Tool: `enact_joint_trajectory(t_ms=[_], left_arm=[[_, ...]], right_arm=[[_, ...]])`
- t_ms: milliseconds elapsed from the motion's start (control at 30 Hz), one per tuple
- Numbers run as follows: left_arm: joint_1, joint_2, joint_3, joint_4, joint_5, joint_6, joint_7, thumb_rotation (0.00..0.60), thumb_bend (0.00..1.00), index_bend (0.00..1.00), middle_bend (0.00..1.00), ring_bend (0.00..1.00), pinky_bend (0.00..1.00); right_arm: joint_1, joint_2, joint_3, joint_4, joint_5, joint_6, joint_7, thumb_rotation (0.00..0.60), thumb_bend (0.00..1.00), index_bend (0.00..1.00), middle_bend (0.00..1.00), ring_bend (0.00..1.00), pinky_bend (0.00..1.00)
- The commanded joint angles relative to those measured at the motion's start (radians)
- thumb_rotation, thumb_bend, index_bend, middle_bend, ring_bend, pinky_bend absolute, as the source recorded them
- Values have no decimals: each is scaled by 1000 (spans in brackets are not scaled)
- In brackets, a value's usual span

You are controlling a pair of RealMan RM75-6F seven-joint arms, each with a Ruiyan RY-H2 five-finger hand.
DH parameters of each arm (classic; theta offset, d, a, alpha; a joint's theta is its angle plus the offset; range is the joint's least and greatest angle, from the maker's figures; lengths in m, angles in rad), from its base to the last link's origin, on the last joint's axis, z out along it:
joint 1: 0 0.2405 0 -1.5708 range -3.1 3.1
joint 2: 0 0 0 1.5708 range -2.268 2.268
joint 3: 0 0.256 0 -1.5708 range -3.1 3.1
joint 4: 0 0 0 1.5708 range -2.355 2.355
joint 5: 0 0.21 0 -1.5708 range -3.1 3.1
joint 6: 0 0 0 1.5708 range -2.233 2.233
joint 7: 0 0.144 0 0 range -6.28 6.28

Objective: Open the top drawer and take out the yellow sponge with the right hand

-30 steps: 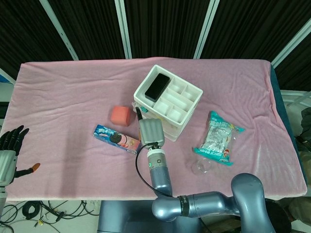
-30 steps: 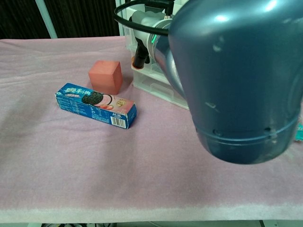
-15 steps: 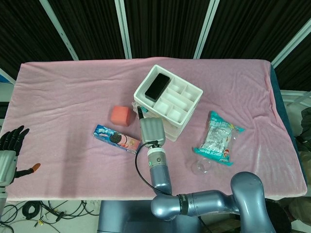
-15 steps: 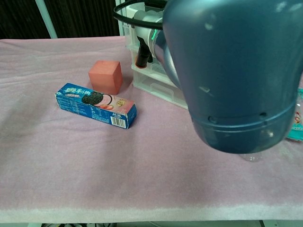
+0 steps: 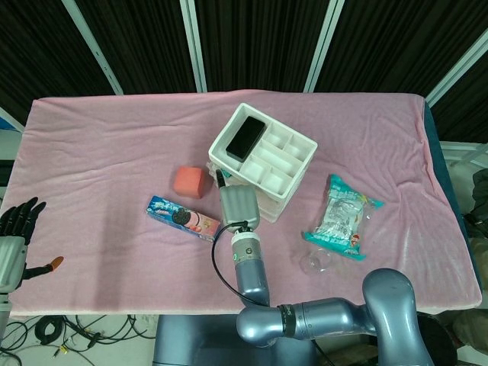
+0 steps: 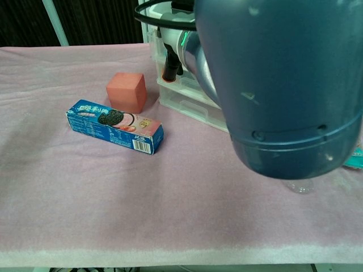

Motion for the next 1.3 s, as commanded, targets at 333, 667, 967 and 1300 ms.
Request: enact_joint_trajectory(t_ms=[333, 667, 967, 1300], left_arm=[[0, 0, 0, 0, 1, 0, -2, 600, 0, 0, 0, 0, 0], [0, 0, 0, -2, 0, 0, 1, 600, 0, 0, 0, 0, 0], [0, 1, -1, -3, -3, -1, 1, 600, 0, 0, 0, 0, 0], [-1, 1, -1, -3, -3, -2, 0, 600, 0, 0, 0, 0, 0]], right_arm=[[10, 8, 0, -32, -30, 1, 32, 600, 439, 318, 800, 876, 796], [2, 28, -8, -80, -18, 17, 37, 600, 439, 353, 800, 876, 795], [4, 44, -19, -126, -11, 35, 28, 600, 439, 354, 800, 877, 795], [8, 56, -29, -176, -5, 50, 26, 600, 439, 353, 800, 876, 796]])
